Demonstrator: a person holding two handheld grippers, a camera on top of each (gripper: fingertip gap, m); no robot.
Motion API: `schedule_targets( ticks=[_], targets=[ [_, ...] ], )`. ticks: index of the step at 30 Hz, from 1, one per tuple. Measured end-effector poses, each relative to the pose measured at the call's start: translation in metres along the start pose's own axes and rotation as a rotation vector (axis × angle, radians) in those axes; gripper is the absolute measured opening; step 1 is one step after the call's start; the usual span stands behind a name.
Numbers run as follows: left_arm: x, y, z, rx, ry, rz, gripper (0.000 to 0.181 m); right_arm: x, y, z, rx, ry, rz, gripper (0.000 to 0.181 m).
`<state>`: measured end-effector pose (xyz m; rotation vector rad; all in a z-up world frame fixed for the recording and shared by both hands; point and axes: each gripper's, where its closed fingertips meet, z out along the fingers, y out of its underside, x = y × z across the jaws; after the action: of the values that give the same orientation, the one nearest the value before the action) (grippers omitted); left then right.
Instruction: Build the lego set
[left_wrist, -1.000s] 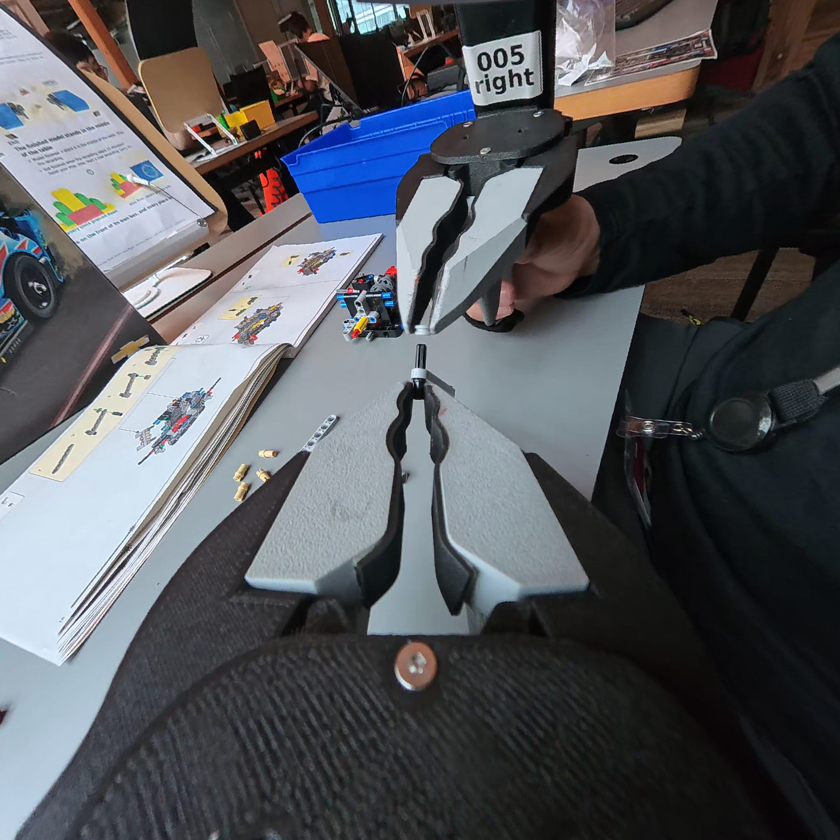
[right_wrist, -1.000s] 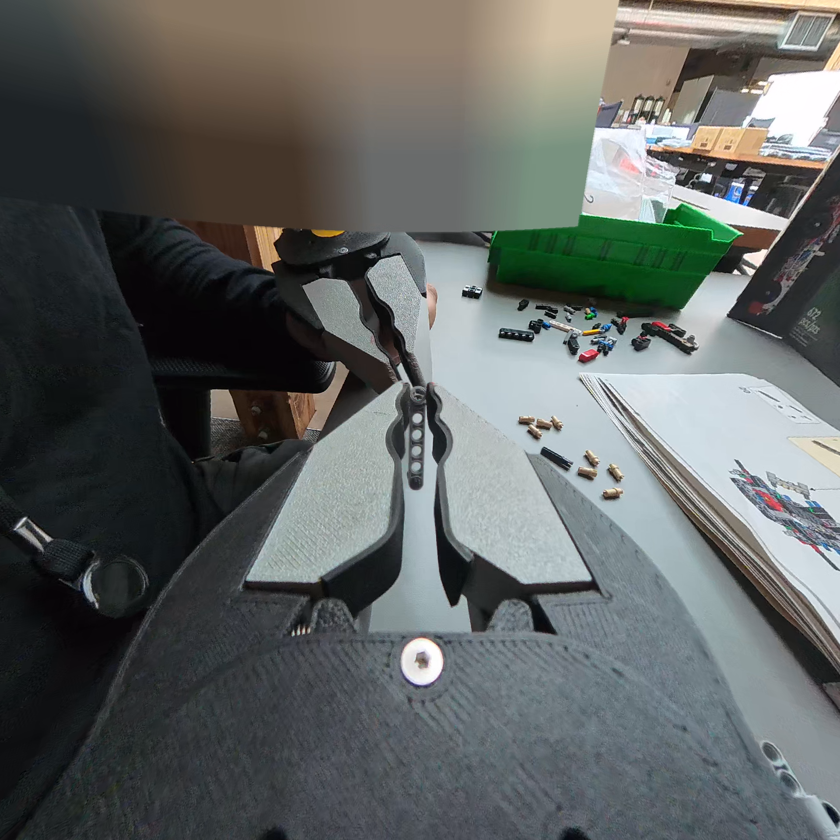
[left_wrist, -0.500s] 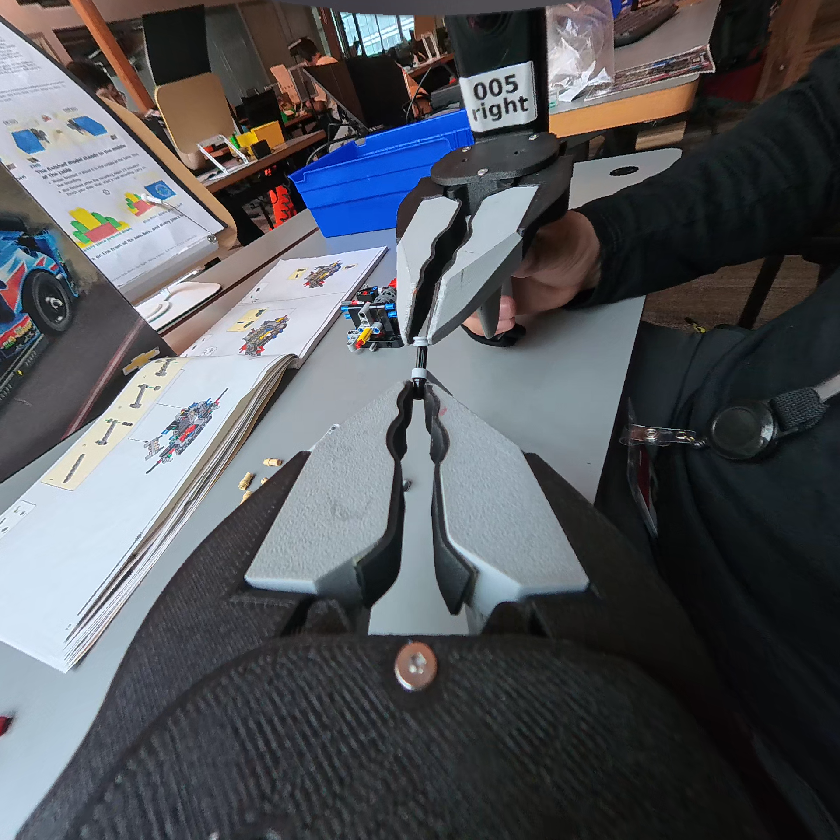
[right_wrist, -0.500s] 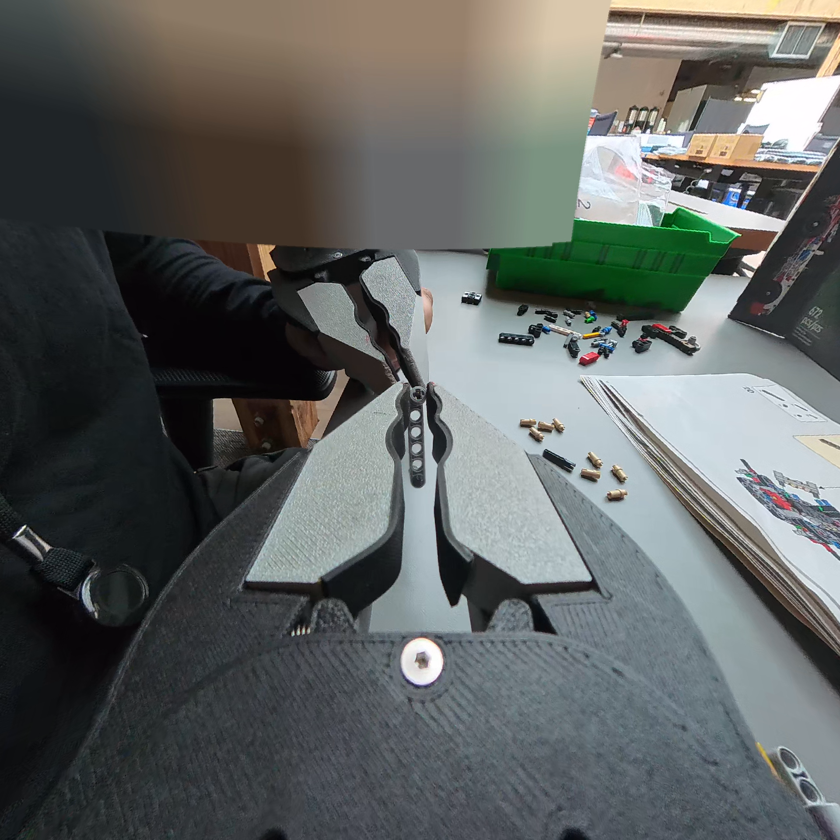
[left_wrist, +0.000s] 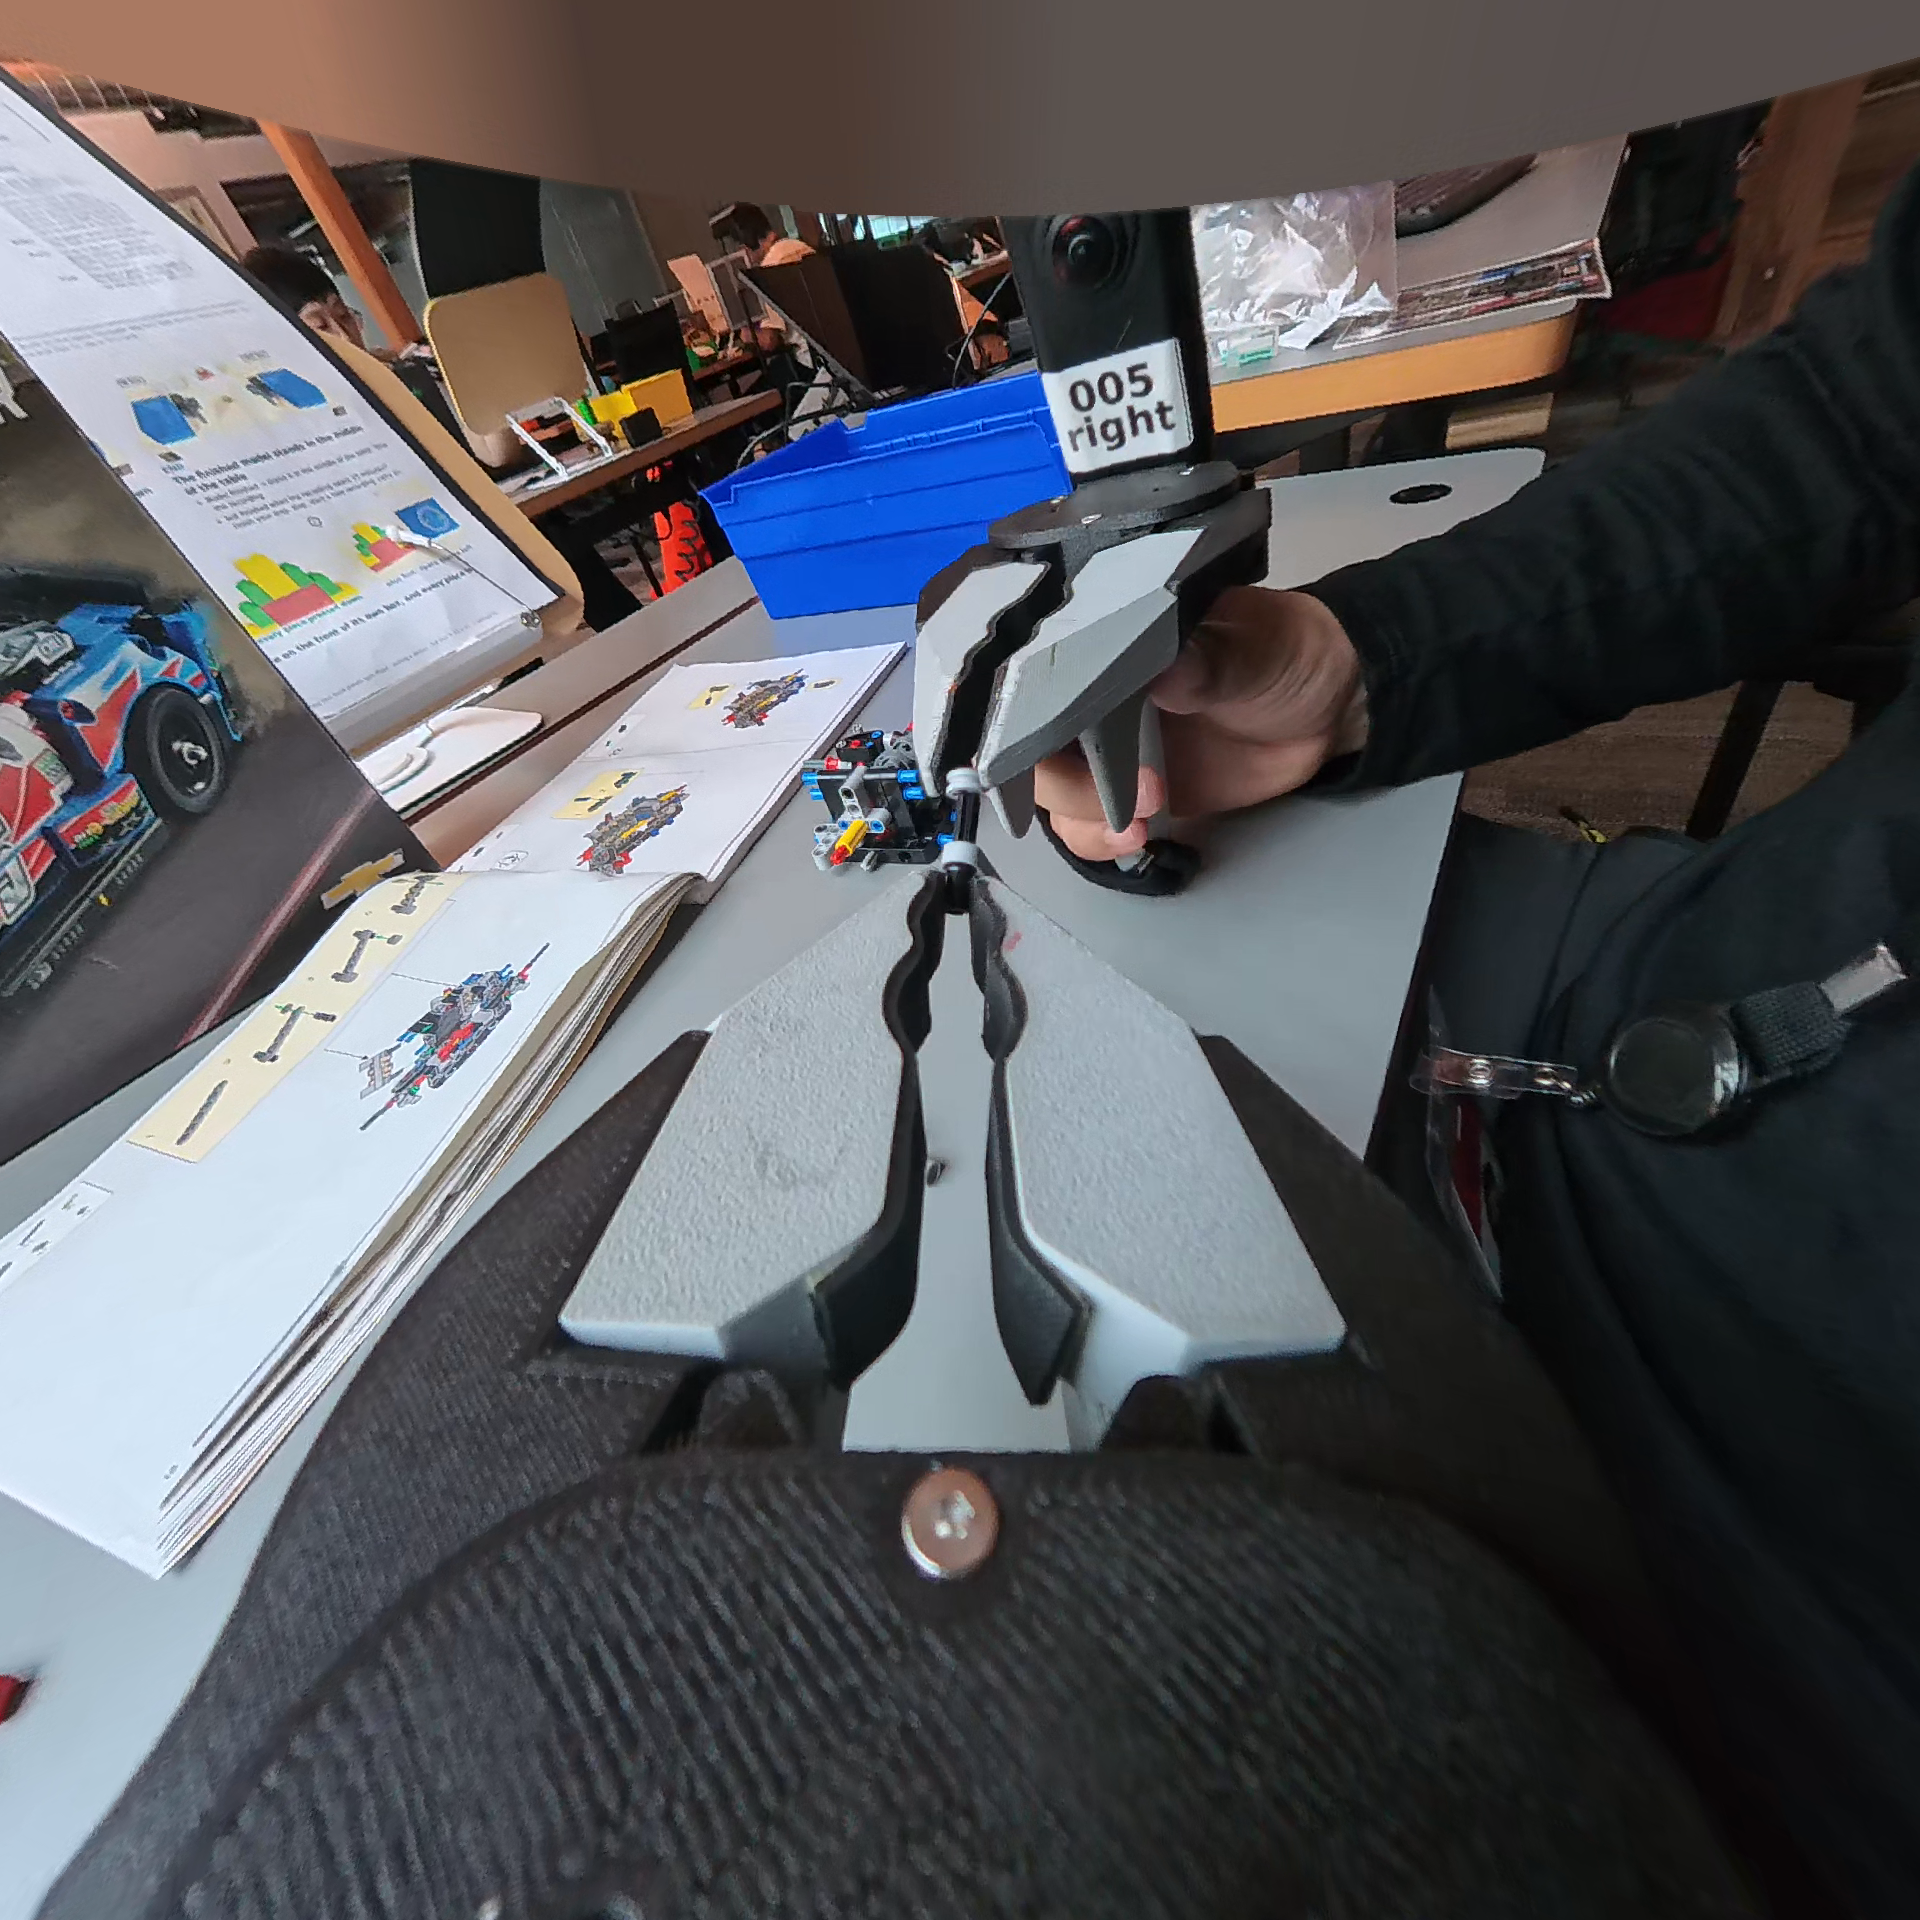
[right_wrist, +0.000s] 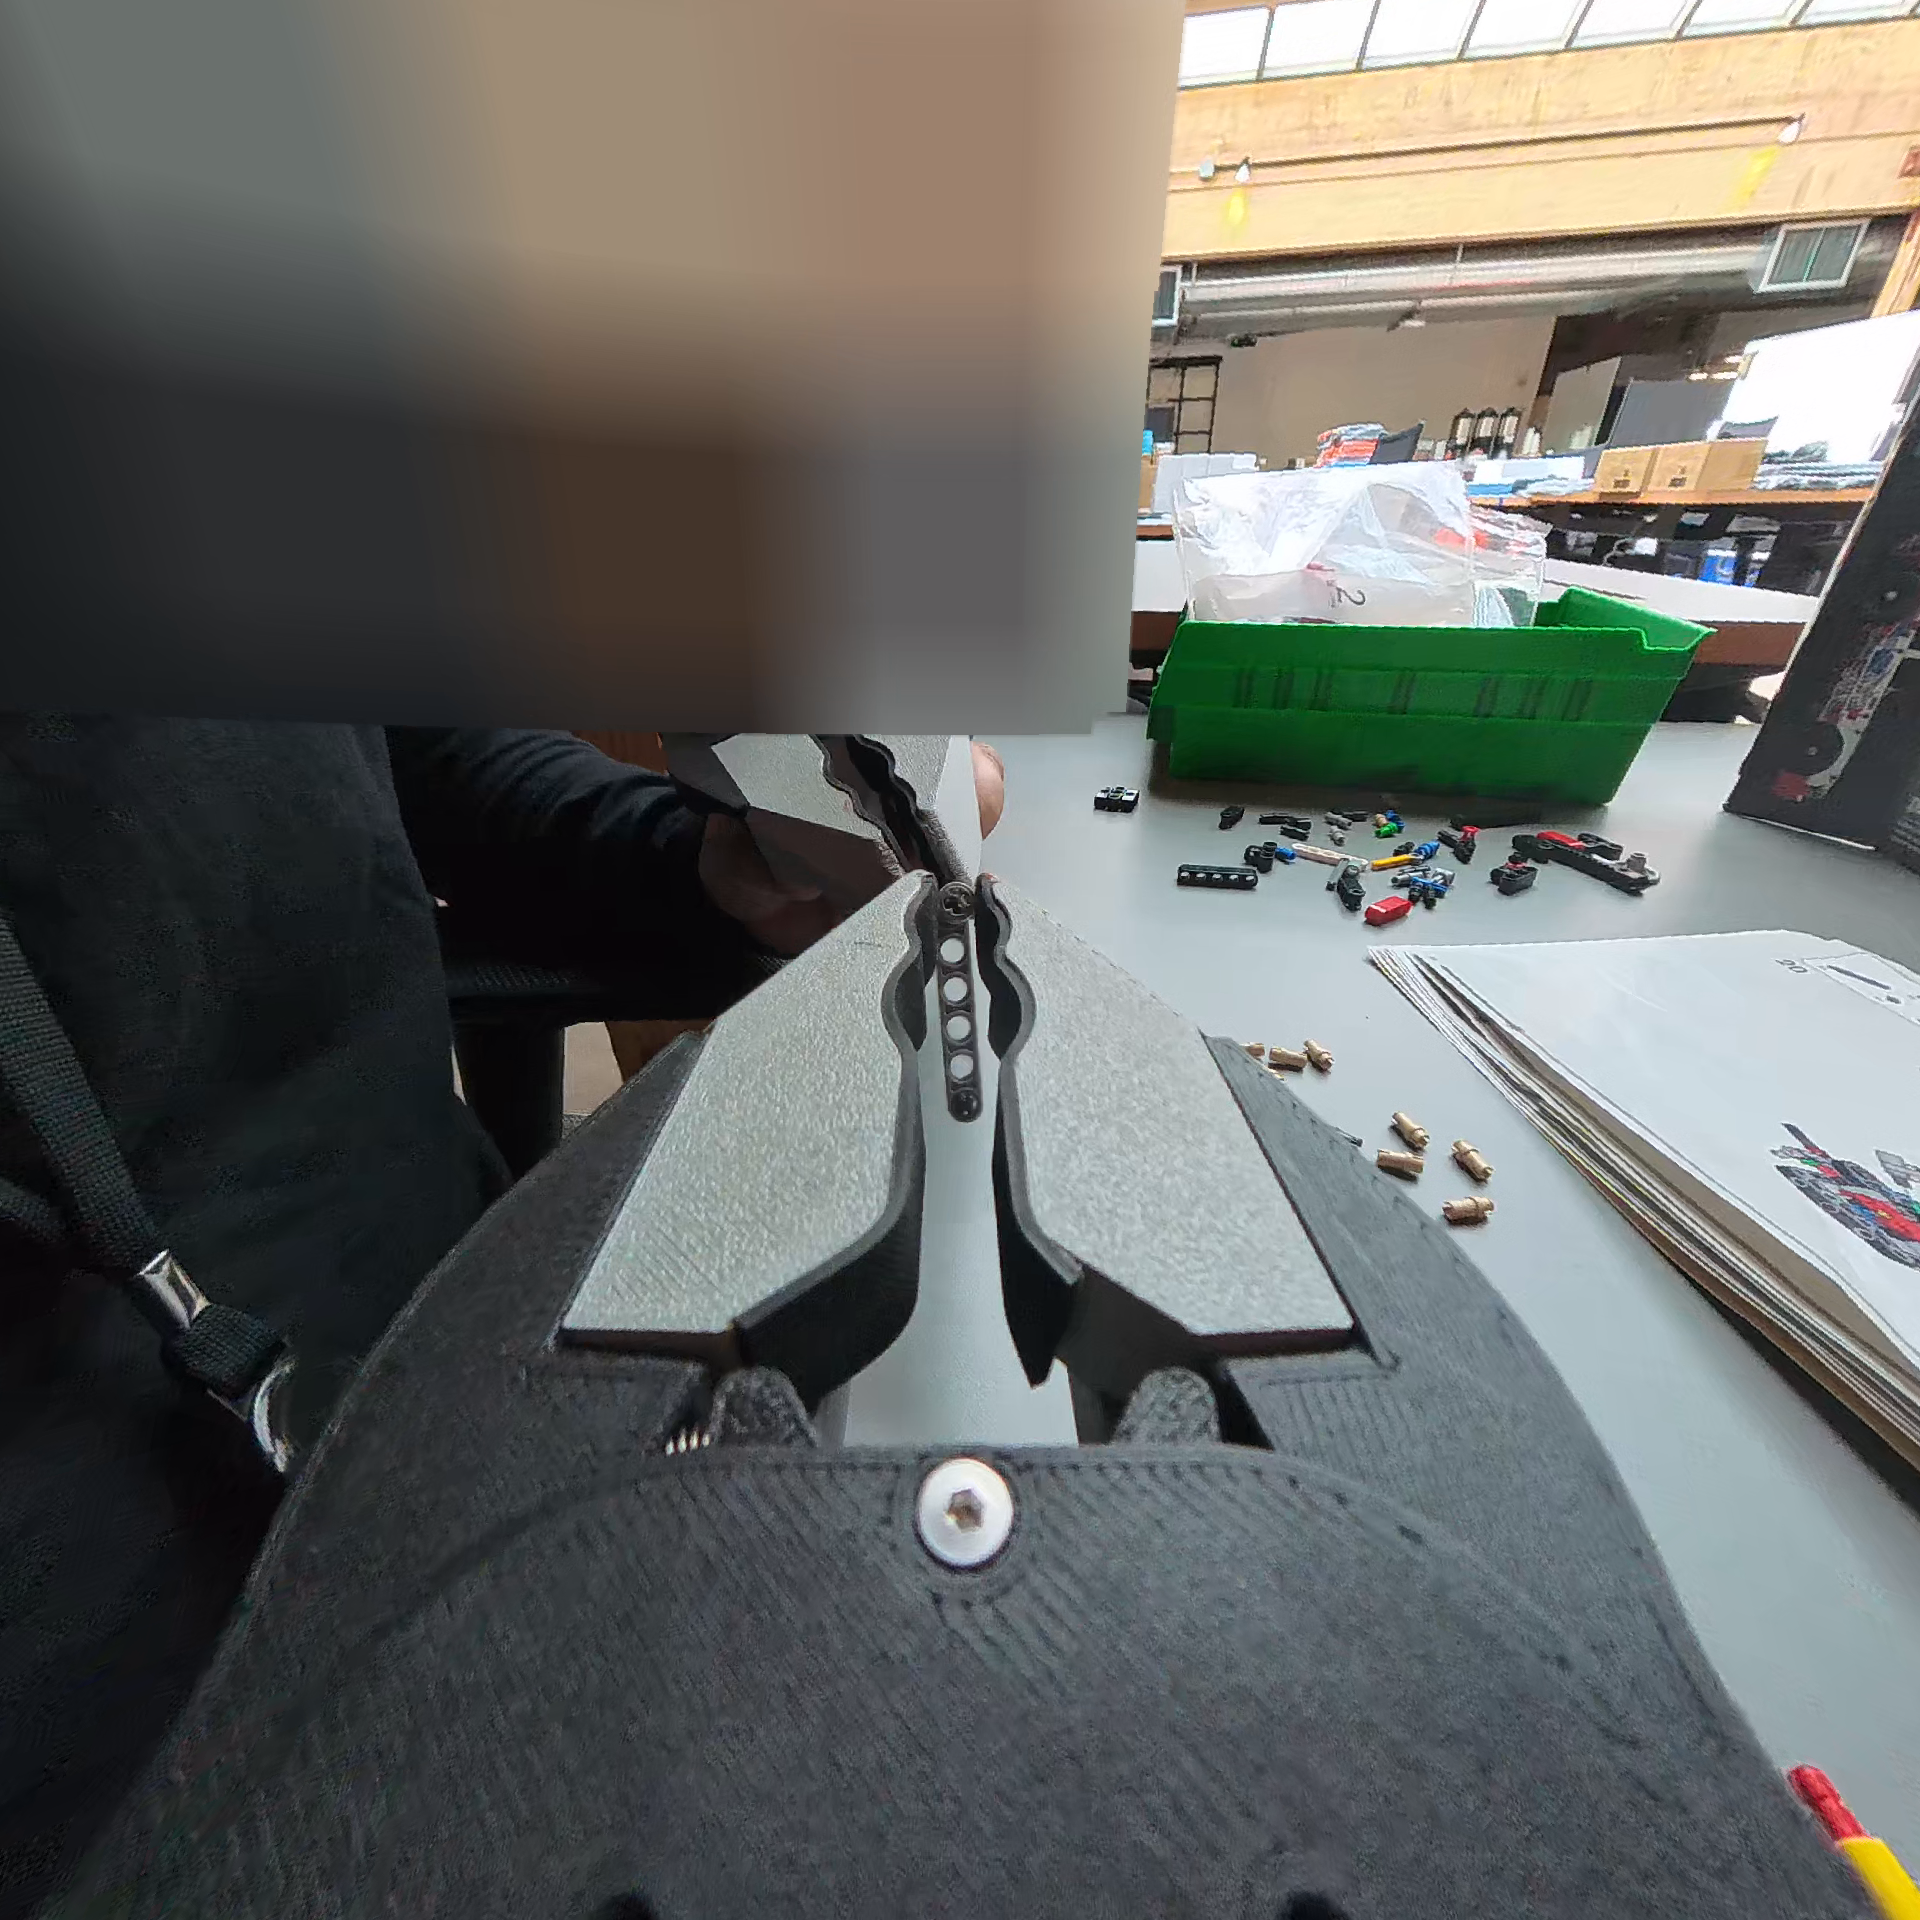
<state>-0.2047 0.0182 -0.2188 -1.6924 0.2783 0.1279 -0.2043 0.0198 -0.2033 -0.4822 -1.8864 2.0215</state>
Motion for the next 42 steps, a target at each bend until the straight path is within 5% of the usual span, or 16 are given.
schedule_targets(
  ticks=[42],
  targets=[
    [-0.001, 0.028, 0.009, -0.139, -0.020, 0.080, 0.002, 0.020, 0.022, -0.020, -0.195, 0.112, -0.050, 0.003]
  ],
)
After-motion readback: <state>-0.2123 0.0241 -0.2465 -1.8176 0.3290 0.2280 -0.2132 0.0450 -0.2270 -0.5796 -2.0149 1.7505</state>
